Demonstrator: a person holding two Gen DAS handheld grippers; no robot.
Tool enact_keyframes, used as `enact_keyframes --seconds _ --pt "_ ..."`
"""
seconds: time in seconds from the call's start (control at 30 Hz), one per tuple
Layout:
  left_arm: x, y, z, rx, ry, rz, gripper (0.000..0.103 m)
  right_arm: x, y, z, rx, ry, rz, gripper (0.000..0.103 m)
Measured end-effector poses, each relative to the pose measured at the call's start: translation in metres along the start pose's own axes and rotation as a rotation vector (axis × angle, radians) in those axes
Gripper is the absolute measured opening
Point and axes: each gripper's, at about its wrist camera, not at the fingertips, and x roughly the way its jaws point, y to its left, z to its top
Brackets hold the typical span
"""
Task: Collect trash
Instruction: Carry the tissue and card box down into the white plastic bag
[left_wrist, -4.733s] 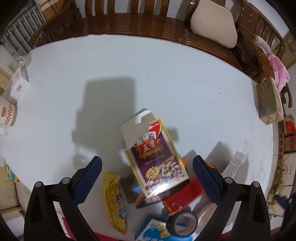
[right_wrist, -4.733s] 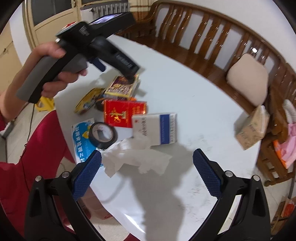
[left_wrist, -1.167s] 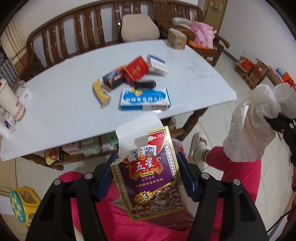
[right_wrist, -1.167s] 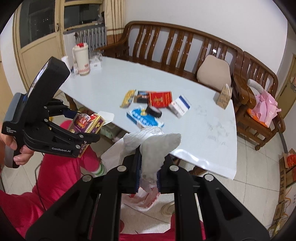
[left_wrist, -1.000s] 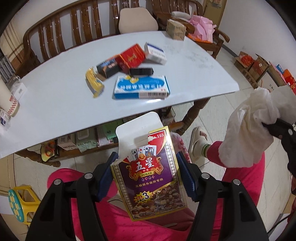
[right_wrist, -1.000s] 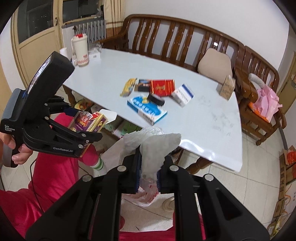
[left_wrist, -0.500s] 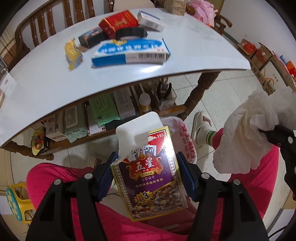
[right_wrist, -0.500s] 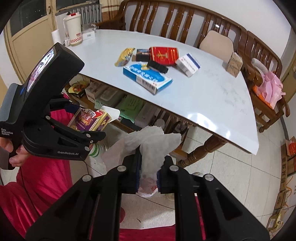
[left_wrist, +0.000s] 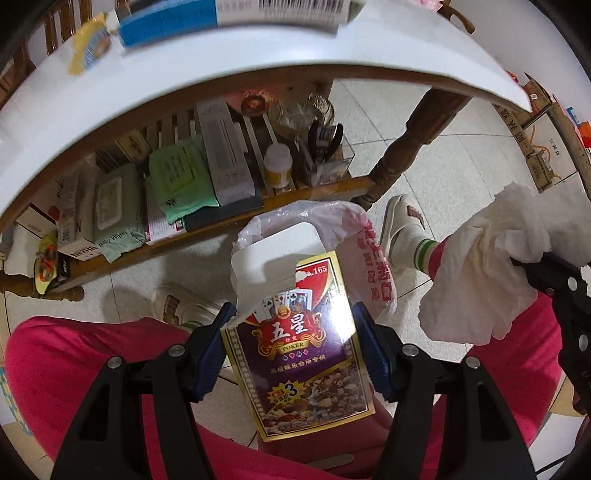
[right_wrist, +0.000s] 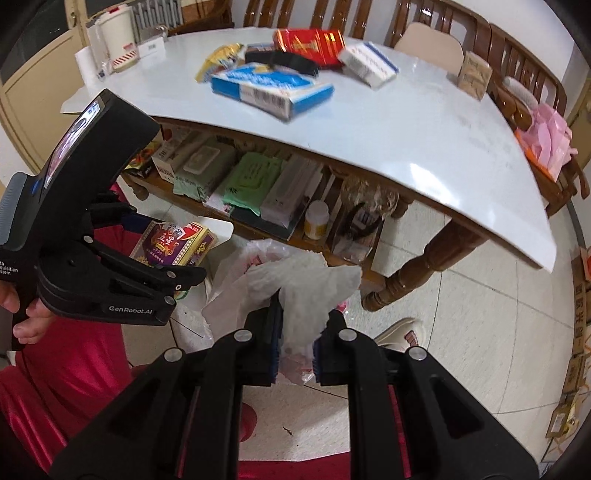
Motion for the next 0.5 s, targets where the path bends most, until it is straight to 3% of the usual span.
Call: enact_keyframes --seconds 0.5 --pt "0.088 0.008 0.020 -0.083 0.154 -0.060 0.063 0.090 -0.015 -0.016 0.075 0.140 0.018 0.014"
